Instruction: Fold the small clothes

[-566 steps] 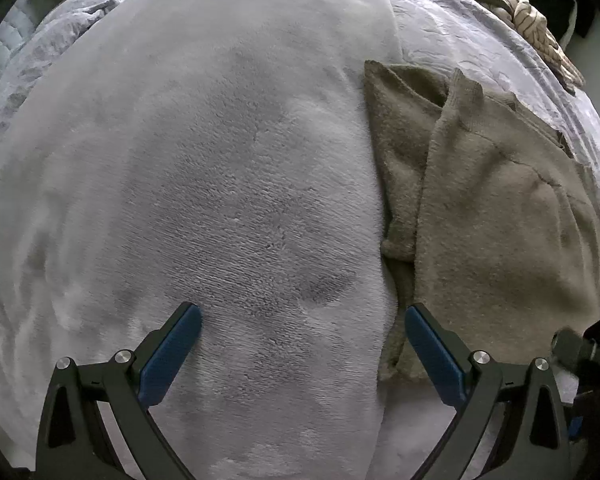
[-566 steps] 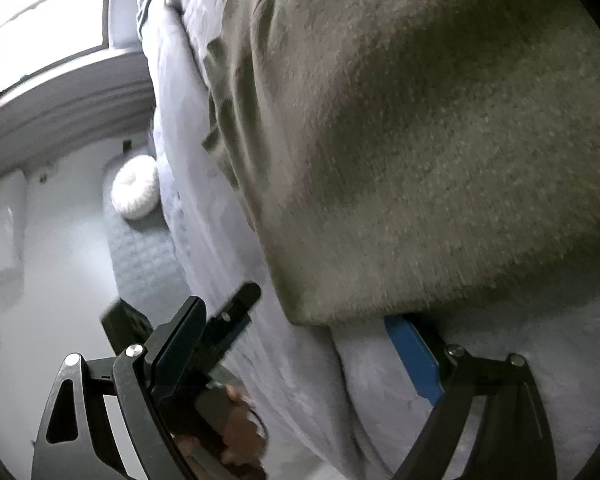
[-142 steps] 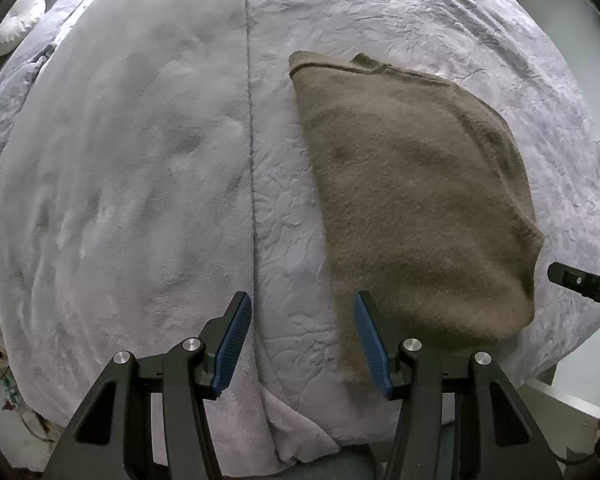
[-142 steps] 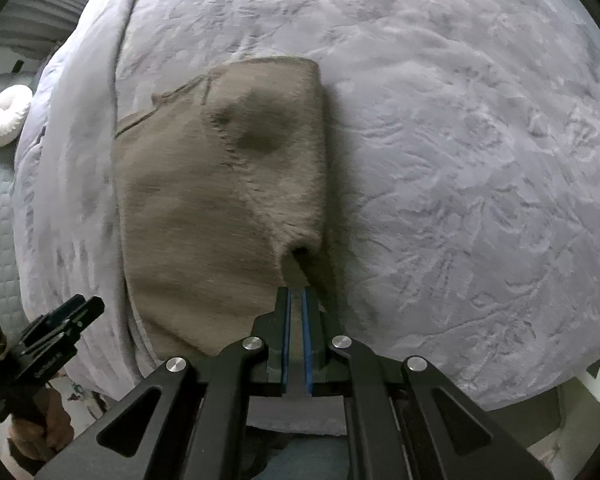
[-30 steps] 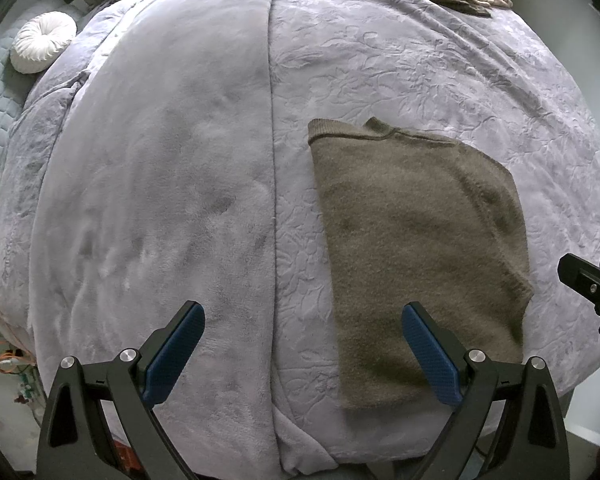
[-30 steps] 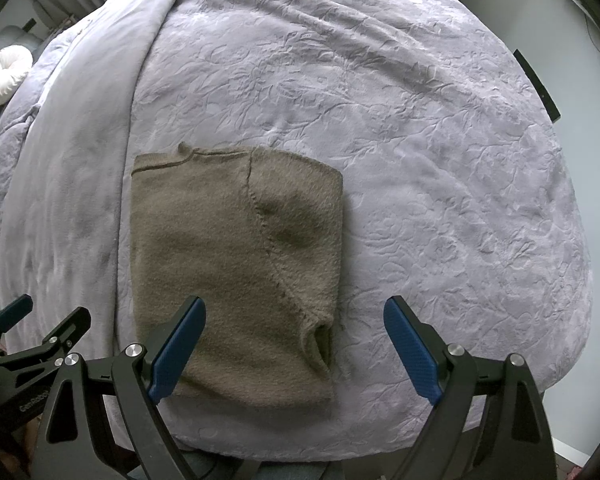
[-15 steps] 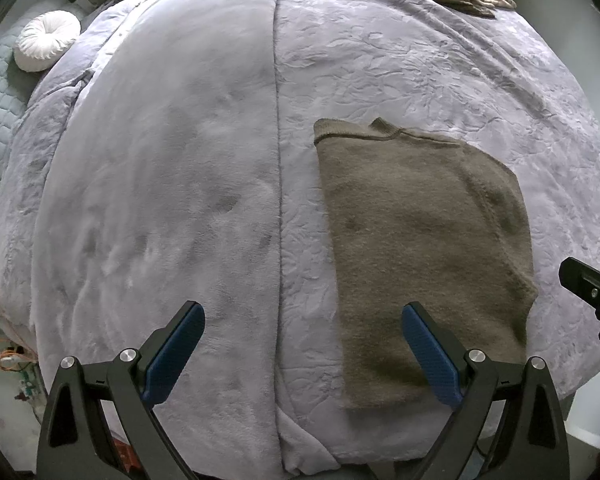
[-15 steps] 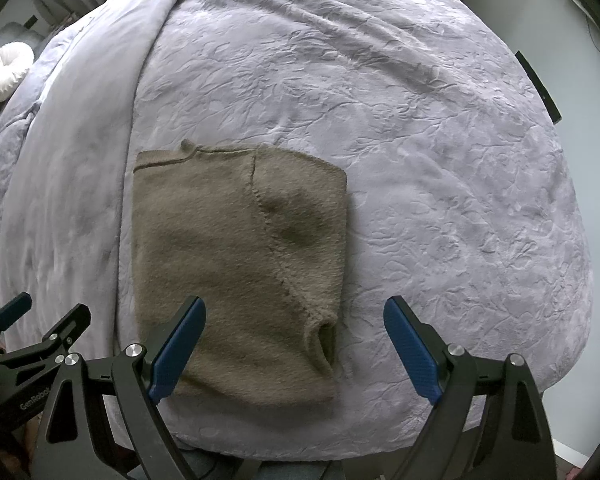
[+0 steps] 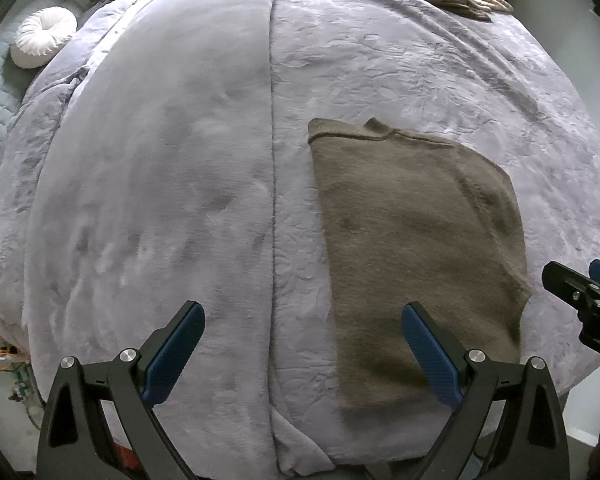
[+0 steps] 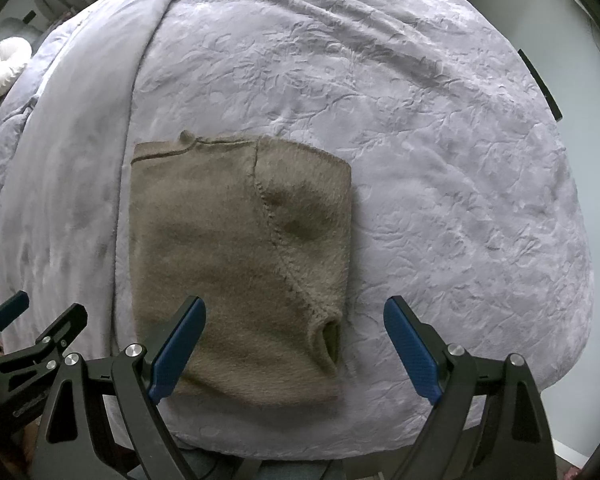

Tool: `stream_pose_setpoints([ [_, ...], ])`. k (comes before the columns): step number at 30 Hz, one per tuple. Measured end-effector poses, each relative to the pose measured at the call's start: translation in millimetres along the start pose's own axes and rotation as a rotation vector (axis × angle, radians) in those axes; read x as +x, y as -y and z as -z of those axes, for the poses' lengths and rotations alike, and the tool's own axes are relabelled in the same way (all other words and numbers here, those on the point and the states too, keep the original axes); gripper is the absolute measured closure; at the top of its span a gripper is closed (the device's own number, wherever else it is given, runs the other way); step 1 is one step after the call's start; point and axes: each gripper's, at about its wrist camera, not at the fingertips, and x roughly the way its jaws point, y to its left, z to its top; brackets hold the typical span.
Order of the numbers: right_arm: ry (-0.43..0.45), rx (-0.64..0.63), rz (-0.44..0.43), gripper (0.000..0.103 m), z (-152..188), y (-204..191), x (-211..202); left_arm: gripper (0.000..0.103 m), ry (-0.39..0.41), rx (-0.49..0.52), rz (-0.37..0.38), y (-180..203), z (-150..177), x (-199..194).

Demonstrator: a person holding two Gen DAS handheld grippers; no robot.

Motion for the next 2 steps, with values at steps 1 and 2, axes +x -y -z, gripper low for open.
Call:
stream_pose_setpoints([
  [1, -0.003, 0.0, 0.001, 0.011, -0.4, 0.3, 1.0, 0.004, -0.002, 0.0, 0.002, 0.3, 0.2, 0.5],
  [2, -0.005, 0.001, 0.001, 0.011, -1.0, 0.5, 1.7, 0.004, -0.003, -0.001, 0.002, 0.6, 0.4, 1.0],
])
